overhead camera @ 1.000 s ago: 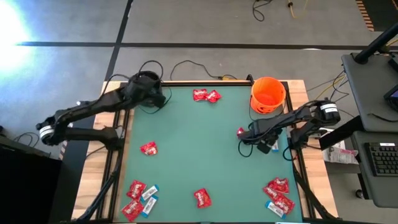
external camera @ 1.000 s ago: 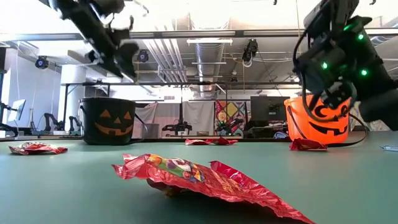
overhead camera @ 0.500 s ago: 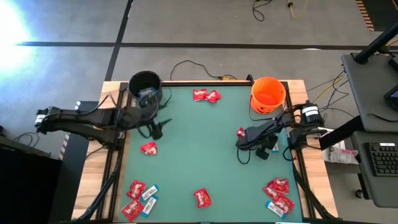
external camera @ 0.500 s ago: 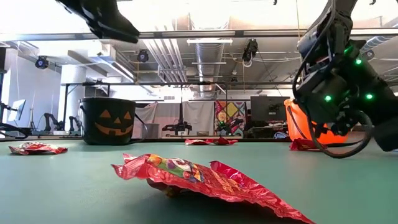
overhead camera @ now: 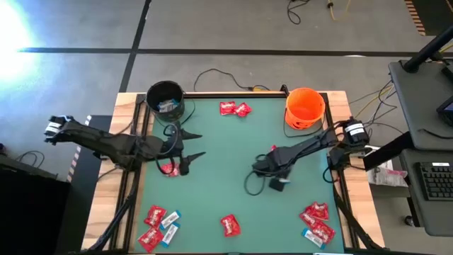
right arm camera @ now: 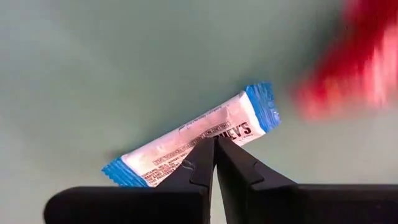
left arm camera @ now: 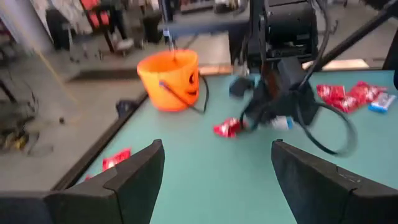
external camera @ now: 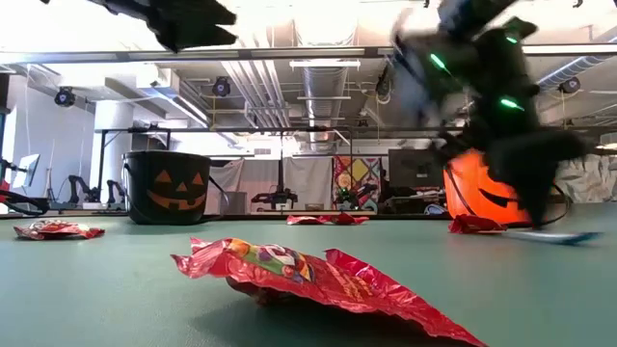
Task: Sort candy by brand, put in halloween buckets
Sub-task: Put the white chocolate into the black bucket
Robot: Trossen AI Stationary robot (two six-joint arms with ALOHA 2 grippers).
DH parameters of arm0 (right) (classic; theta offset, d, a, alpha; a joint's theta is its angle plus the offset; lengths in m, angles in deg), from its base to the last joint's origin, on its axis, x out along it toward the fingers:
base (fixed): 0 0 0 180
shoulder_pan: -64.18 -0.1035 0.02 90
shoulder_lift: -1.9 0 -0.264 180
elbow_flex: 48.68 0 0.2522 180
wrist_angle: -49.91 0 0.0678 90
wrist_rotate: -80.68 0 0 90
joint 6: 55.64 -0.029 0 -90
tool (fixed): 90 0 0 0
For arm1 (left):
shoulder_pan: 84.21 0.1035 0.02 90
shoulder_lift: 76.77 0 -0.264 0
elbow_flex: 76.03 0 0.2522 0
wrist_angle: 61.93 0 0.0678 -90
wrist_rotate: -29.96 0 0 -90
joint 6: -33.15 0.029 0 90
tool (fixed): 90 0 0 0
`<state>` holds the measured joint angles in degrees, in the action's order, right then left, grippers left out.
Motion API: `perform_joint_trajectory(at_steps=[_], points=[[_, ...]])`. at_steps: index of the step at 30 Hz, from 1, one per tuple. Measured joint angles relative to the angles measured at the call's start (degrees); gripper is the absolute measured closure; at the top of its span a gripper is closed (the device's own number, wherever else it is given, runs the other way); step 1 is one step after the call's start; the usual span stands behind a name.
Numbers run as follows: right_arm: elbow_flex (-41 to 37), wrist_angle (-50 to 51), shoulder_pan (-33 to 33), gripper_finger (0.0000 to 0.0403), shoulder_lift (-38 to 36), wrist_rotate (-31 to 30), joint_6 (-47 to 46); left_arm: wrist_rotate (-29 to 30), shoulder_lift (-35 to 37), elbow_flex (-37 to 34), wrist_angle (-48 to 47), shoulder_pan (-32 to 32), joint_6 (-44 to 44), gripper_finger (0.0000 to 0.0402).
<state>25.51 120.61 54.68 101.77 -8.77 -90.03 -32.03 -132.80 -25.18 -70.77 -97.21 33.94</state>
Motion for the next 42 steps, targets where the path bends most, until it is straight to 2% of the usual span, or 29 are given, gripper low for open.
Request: perform_joint_trajectory(at_steps=[6, 9, 13, 15, 20, 25, 29, 33, 35, 37, 42], points=[[6.5, -20.2, -0.7, 0.0390, -0.1, 0.4, 8.3, -2.1, -7.7, -5.4, 16.5, -0.1, 1.6, 0.0123], [9.4, -23.0, -2.5, 0.0390, -2.2, 1.4, 11.4, -2.7, -11.3, -5.8, 13.9, -0.2, 1.3, 0.0123], [10.1, -22.3, -4.3, 0.0390, -4.7, -0.8, 15.0, -5.4, -17.6, -5.3, 11.5, -0.2, -1.0, 0.0123], [9.7, -22.7, -4.7, 0.0390, -5.8, -1.1, 15.9, -8.4, -21.5, -4.4, 12.0, -0.2, -0.9, 0.0123], [8.6, -23.1, -5.0, 0.0390, -5.8, -1.3, 14.9, -22.7, -29.5, 1.4, 12.8, 3.0, -2.2, 0.0120], [5.5, -25.2, -5.0, 0.0390, -3.3, -2.2, 14.6, -25.8, -38.9, 7.6, 11.3, 4.0, 7.2, 0.0120], [2.6, -25.0, -5.6, 0.0390, -3.5, -2.4, 10.3, -33.6, -45.4, 14.5, 7.6, 4.9, 9.9, 0.0122], [0.8, -23.3, -7.2, 0.0390, -5.3, -3.7, 6.5, -37.0, -50.1, 20.7, 1.8, 5.7, 16.8, 0.0129], [0.5, -22.5, -8.1, 0.0390, -6.2, -3.8, 4.5, -41.7, -52.0, 23.5, -0.1, 6.8, 18.7, 0.0130], [0.3, -22.3, -9.0, 0.0390, -7.0, -3.9, 2.2, -46.0, -53.3, 24.7, -1.2, 8.0, 19.8, 0.0130], [0.3, -22.8, -11.0, 0.0390, -8.3, -5.9, -2.1, -47.6, -56.4, 26.2, -1.5, 9.5, 28.0, 0.0131]])
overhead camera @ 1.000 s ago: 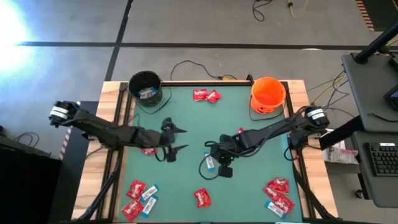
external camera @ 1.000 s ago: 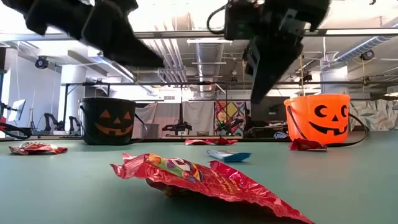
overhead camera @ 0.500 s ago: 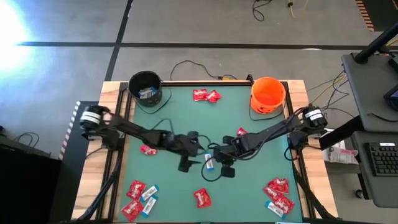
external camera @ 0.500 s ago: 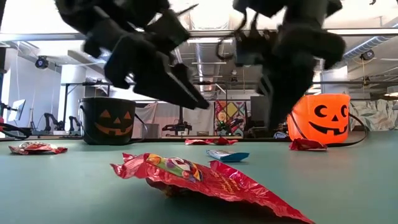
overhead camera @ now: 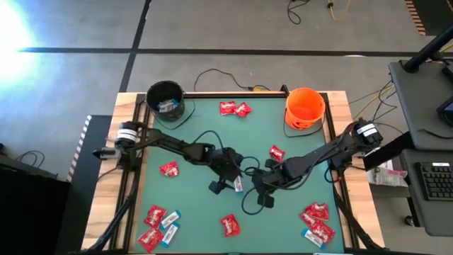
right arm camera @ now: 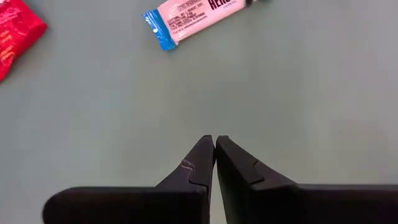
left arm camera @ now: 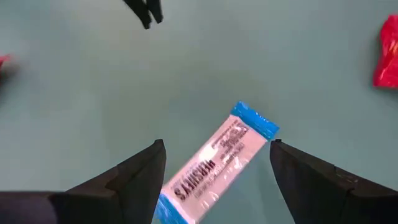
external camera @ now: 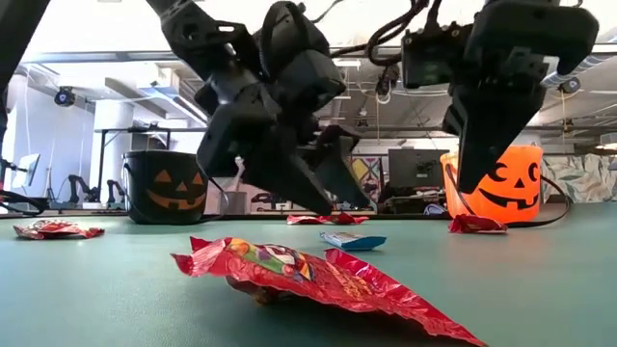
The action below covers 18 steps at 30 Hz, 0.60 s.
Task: Sort candy by brand, put in halloween buckets
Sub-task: Put the white chocolate into the black bucket
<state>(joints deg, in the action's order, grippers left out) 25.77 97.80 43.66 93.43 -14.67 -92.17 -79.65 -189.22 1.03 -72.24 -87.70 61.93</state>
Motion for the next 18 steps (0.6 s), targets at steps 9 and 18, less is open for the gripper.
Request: perform_joint_trajectory(at_steps=[9, 18], points=[[-0.1, -0.1, 0.5, 0.0390, -0.2, -1.1, -0.4, -1.3, -6.4, 2.6, 1.5, 0.3, 5.2, 0.0164], [-0.2, 0.0, 1.0, 0.0390, -0.2, -1.2, -0.1, -1.8, -11.0, 9.1, -1.2, 0.4, 3.1, 0.0170]])
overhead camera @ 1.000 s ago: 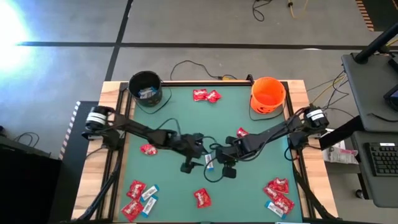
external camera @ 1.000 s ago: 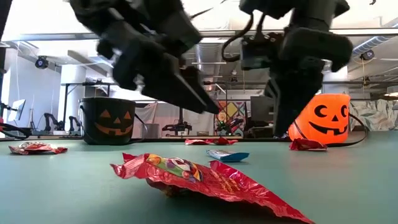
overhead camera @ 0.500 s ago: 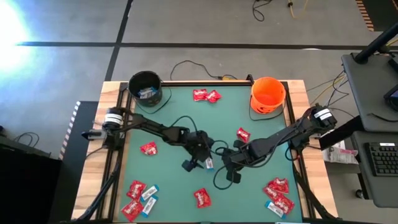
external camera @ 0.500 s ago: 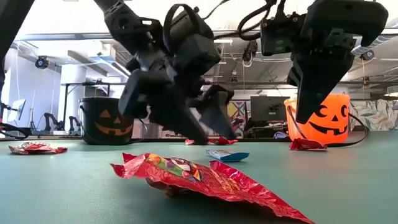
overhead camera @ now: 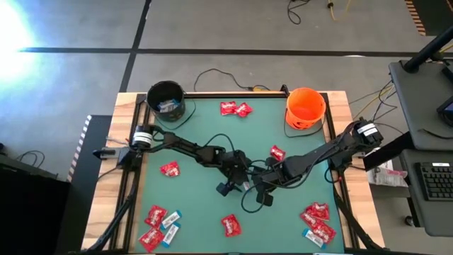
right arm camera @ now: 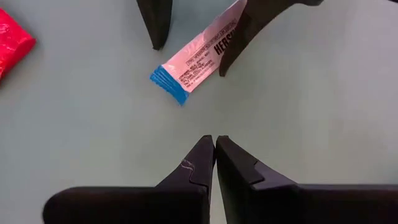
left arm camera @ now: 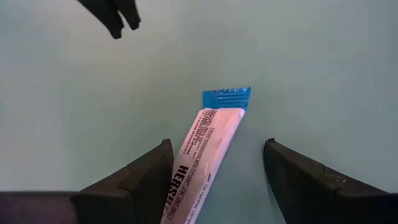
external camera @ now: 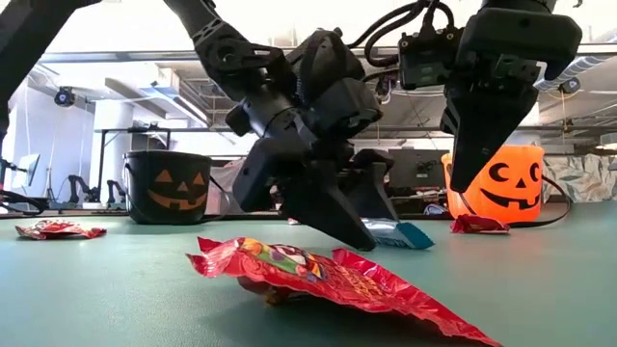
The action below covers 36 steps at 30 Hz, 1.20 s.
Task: Sort candy by brand, put in halloween buckets
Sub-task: Put the white chocolate into the black bucket
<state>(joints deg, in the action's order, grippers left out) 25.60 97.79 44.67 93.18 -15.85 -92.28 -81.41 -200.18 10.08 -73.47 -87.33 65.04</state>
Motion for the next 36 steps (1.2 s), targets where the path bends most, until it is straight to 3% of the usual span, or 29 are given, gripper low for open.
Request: perform_joint_trajectory(at_steps=[7, 14, 22, 25, 28, 31, 36], points=[[0.0, -0.1, 0.0, 0.0390, 0.0, 0.0, 0.0, 0.3, -0.4, 0.2, 2.1, 1.7, -4.5, 0.0183], [0.0, -0.1, 0.0, 0.0390, 0.0, 0.0, 0.0, 1.2, -0.2, -1.6, 4.3, 3.9, -8.1, 0.0318], [0.0, -0.1, 0.0, 0.0390, 0.0, 0.7, 0.2, 2.5, 1.4, -2.4, 2.2, 4.3, -12.2, 0.0319], [0.0, 0.0, 0.0, 0.0390, 0.0, 1.0, 0.2, 2.9, 4.3, -2.9, -2.0, 4.2, -12.5, 0.0321], [0.0, 0.1, 0.0, 0.0390, 0.0, 2.1, 0.2, 2.8, 8.9, -4.1, -5.6, 4.1, -12.8, 0.0375], [0.1, 0.2, 0.0, 0.0390, 0.0, 2.5, 1.0, 2.4, 15.1, -6.9, -6.1, 4.2, -13.5, 0.0397], [0.1, 0.1, 0.0, 0.0390, 0.0, 2.5, 3.4, 5.3, 26.2, -13.9, -6.0, 5.7, -16.4, 0.0399]])
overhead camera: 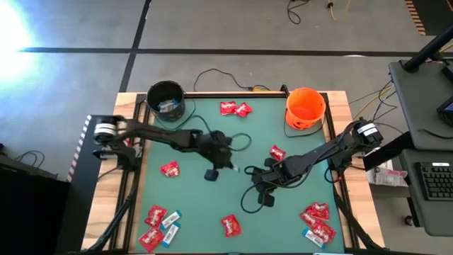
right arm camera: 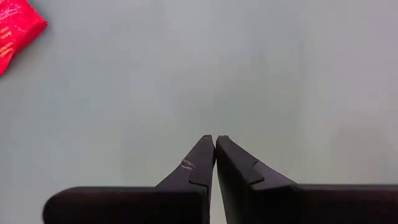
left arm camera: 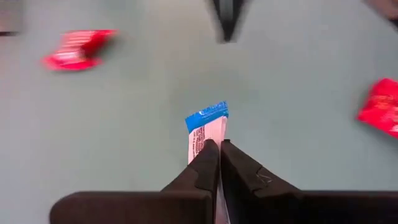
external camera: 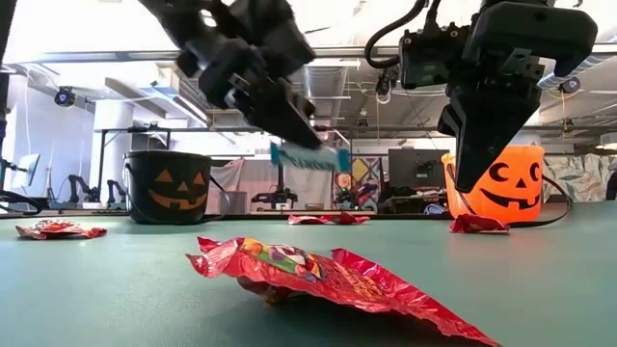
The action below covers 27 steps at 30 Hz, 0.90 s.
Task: Sort candy by brand, put in halloween buckets
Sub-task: Put the white chocolate into the black bucket
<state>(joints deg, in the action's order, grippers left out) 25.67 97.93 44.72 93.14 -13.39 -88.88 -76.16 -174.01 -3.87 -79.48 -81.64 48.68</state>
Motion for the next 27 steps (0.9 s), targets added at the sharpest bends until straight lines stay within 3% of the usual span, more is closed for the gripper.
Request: perform_joint_trajectory(at_steps=[4, 10, 16, 21, 27], points=[[0.0, 0.0, 0.1, 0.0390, 0.0, 0.0, 0.7, 7.3, 8.5, -5.6, 0.3, 0.9, -1.8, 0.0399], [0.1, 0.0, 0.9, 0.0390, -0.2, 0.0, 1.1, 11.9, 18.7, -10.9, -0.3, 1.7, -5.7, 0.0400], [2.9, 0.0, 1.1, 0.0390, -0.3, -0.2, 2.3, 25.1, 28.3, -10.2, -11.4, 3.4, -6.9, 0.0401], [5.4, -0.5, 1.1, 0.0390, -0.4, -1.0, 4.3, 33.7, 34.1, -8.0, -20.3, 10.9, -7.2, 0.0401], [5.8, -0.4, 0.7, 0.0390, -0.4, -2.0, 4.1, 39.4, 37.9, -7.6, -22.8, 27.9, -5.9, 0.0401]])
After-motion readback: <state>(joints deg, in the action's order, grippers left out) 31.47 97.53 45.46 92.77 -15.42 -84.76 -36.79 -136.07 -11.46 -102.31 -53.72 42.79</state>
